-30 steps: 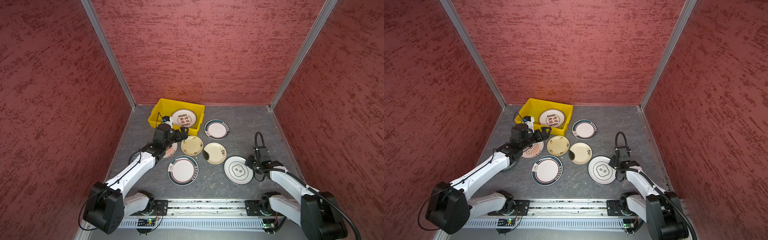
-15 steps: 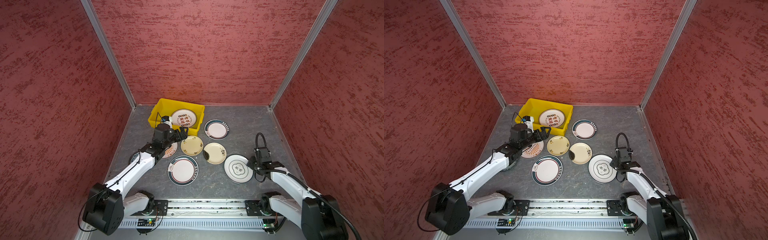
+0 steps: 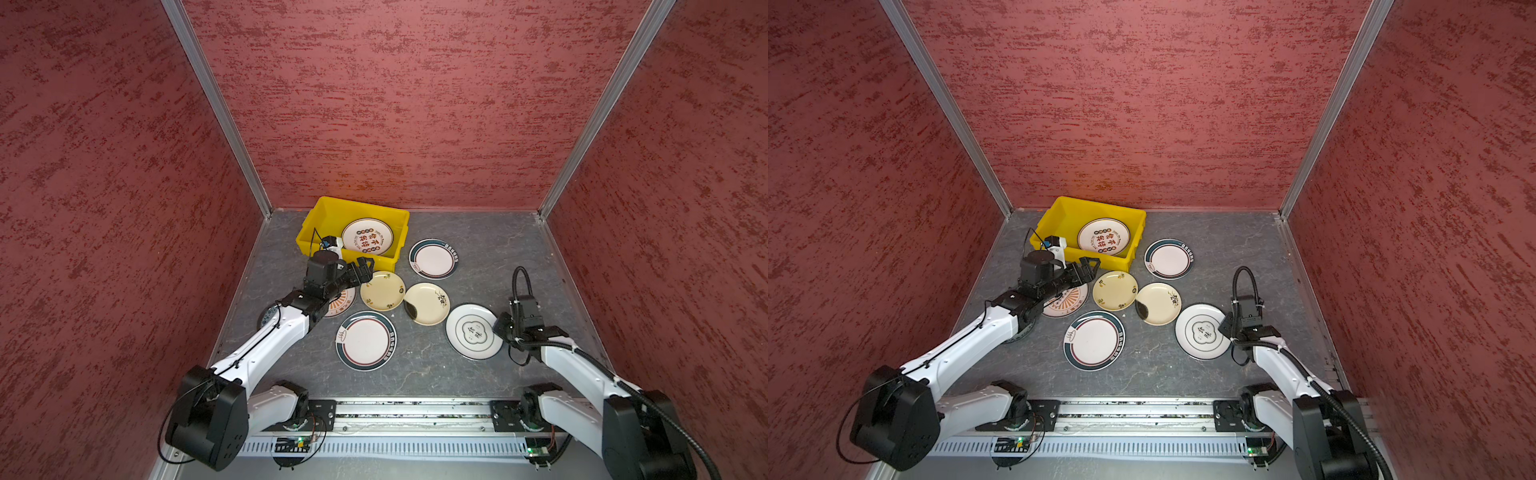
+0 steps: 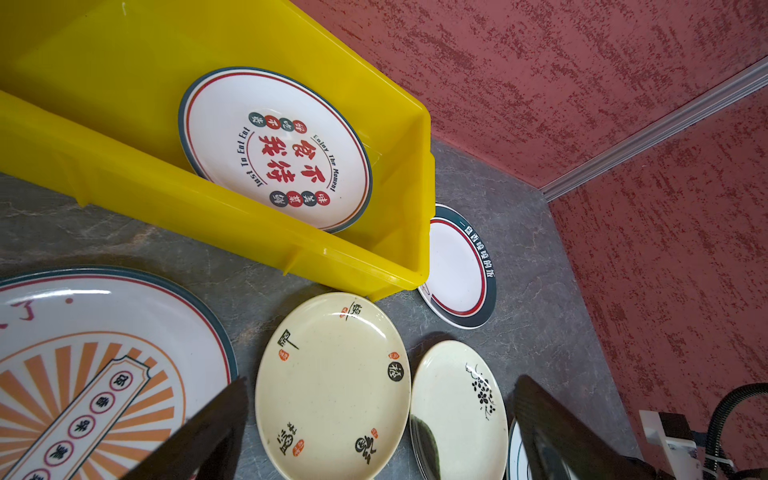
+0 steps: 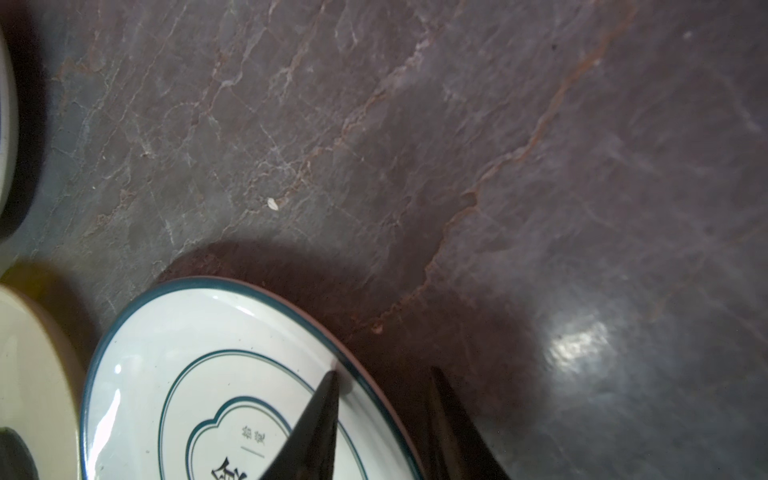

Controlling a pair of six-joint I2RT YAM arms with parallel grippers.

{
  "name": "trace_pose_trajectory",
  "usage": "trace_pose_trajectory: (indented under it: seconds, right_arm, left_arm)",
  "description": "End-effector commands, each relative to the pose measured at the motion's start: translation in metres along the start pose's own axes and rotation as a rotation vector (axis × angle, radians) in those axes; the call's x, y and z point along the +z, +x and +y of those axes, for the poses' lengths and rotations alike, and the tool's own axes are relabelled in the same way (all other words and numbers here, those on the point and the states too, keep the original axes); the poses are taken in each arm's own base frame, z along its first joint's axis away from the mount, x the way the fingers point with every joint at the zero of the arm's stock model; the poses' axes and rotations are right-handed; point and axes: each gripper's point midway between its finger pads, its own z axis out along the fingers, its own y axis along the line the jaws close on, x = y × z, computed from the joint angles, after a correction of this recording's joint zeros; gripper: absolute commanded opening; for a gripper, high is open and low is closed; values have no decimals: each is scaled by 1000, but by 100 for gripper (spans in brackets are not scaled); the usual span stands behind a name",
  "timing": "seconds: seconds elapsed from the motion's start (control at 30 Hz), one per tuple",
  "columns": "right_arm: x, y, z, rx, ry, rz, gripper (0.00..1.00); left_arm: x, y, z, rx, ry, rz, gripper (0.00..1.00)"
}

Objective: Place the plates into the plastic bin on the countertop
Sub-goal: 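Lower right gripper onto the white cloud-logo plate rim and pinch it, then drag the cloud-logo plate farther from the robot and tilt it upright with right gripper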

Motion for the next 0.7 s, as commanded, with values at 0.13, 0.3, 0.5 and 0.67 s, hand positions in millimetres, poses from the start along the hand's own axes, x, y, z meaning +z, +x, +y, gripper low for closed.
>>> trace_pose_trajectory:
  seconds: [0.13,0.3,0.5,0.67]
  right_arm:
    - [6,6,-4,54,5,21,26]
    - [7,5,3,81,-37,14,24]
    - [7,5,4,135,-75,-12,27]
    - [5,10,15,182,-193,-20,34]
  left_arm:
    - [-4,-2,2,-11,10,-9,99]
    - [-4,-3,4,-19,12,-7,99]
    - [-5,-3,5,-21,13,-7,99]
    - [-5,-4,3,-22,20,-4,99]
